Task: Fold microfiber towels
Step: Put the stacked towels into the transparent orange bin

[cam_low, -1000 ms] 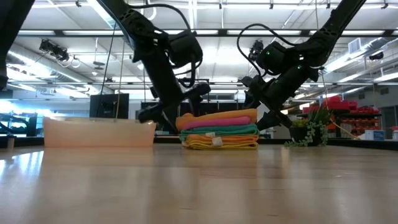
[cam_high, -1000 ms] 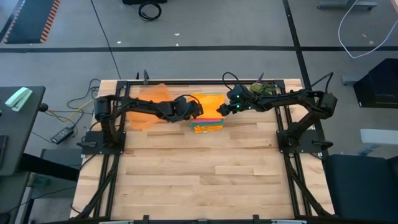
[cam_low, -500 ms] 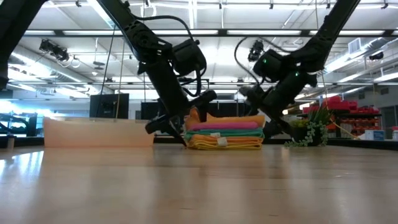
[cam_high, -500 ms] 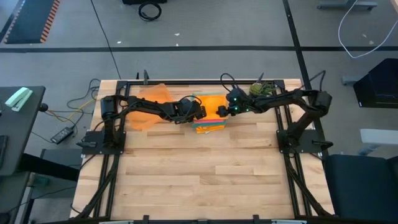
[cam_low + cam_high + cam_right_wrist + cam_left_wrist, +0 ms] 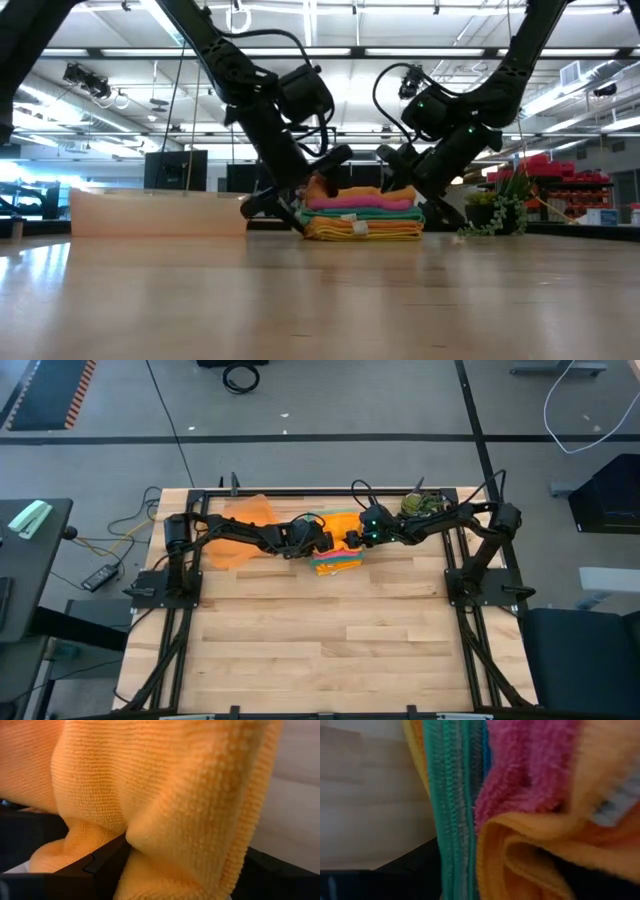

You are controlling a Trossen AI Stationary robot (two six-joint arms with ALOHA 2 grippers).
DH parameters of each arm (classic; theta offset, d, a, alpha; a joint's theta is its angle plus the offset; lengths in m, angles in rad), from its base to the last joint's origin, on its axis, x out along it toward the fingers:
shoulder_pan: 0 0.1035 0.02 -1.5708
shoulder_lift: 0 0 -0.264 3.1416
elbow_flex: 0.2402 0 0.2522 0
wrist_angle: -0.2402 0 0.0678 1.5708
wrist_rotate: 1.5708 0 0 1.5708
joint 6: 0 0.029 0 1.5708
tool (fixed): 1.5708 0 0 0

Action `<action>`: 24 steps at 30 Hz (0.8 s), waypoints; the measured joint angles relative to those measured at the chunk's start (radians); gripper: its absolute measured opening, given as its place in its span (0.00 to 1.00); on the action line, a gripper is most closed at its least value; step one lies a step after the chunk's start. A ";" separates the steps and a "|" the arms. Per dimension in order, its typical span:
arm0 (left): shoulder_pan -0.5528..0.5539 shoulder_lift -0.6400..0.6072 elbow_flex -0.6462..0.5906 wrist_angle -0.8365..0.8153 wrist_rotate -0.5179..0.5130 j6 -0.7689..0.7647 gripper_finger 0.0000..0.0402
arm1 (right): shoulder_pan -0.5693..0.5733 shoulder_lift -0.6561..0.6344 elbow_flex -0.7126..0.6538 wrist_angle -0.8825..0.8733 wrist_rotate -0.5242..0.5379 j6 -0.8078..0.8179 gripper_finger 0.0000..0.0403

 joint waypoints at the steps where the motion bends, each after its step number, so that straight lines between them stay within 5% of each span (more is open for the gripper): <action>1: -0.002 0.016 0.001 0.018 0.005 0.003 0.72 | 0.003 0.000 -0.001 0.003 0.006 0.003 0.71; 8: -0.003 0.048 0.004 0.049 0.018 0.009 0.64 | 0.028 0.011 0.000 0.013 0.036 0.006 0.59; 17: -0.003 0.056 -0.001 0.116 0.032 0.066 0.24 | 0.037 0.010 -0.004 0.059 0.018 -0.006 0.15; 24: -0.016 0.003 -0.004 0.109 0.003 0.130 0.20 | 0.042 -0.072 -0.006 0.047 -0.001 -0.009 0.14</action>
